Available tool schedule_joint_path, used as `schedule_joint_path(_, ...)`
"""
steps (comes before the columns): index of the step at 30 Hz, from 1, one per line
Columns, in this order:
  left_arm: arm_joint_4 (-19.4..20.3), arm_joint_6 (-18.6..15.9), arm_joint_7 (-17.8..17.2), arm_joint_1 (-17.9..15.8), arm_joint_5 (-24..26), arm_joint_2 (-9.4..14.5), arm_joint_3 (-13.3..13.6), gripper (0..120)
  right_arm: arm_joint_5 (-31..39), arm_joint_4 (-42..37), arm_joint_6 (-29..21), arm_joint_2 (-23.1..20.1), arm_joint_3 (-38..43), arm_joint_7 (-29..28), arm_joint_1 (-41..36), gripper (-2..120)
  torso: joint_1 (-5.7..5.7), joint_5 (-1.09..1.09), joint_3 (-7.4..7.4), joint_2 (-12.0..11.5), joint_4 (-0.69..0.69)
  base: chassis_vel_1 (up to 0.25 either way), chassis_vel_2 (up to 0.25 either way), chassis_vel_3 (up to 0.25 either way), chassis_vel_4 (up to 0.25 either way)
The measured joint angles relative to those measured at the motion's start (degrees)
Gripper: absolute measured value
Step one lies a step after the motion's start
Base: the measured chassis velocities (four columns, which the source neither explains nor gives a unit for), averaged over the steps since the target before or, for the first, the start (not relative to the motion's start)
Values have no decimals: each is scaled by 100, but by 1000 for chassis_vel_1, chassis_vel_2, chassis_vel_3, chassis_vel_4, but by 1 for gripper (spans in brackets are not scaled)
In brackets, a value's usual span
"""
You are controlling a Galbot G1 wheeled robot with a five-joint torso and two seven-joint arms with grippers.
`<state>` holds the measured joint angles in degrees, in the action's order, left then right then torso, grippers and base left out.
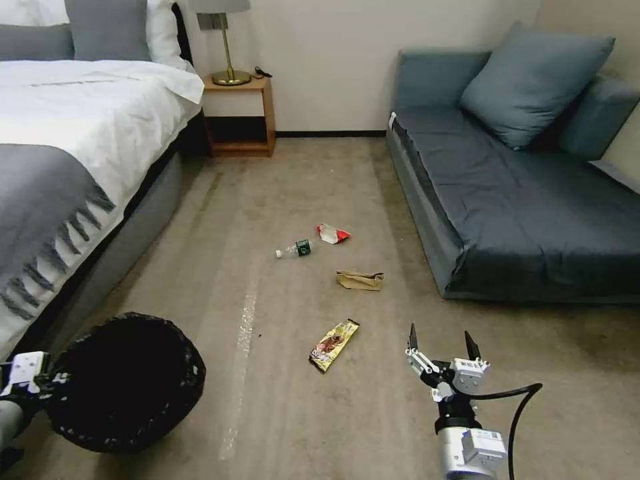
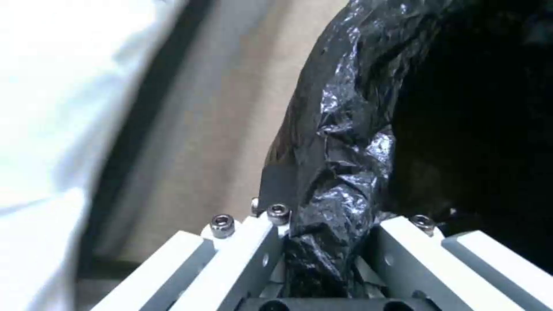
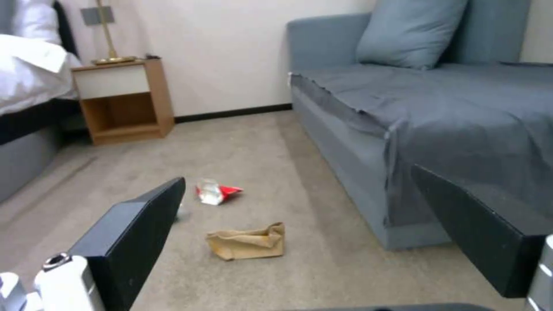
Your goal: Pick up the trash bin, then pick up the garbage on the floor and place it into the trash bin.
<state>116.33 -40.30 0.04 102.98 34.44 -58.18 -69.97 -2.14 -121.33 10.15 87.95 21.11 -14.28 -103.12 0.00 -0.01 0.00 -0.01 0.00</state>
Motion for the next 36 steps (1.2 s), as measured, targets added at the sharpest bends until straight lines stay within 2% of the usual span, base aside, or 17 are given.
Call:
schedule_joint_path(2,72,31,-38,24,-125,-49,-45,3,21,11,23,-19,-26,37,-11,100,0,0,0,0,0,0,0,0,0)
schedule_joint_path(5,349,128,-95,115,-526,-290,-111,3,87,42,120,-157,-193,247,-64,100,0,1,0,0,0,0,0,0,0)
schedule_joint_path(9,532,132,-101,180,-609,-446,-90,3,37,61,295,-383,-365,543,-149,100,0,1,0,0,1,0,0,0,0)
schedule_joint_path(15,585,68,-57,195,-648,-481,9,3,-239,138,518,-715,-626,864,-188,100,0,1,0,0,1,0,0,0,0)
schedule_joint_path(28,611,-11,93,181,-622,-438,72,3,-79,354,425,-807,-670,943,-25,100,0,1,0,0,1,-1,4,3,-3)
schedule_joint_path(36,541,-19,122,124,-617,-419,114,3,-86,427,282,-814,-729,943,44,100,0,1,0,0,0,-134,131,131,-143)
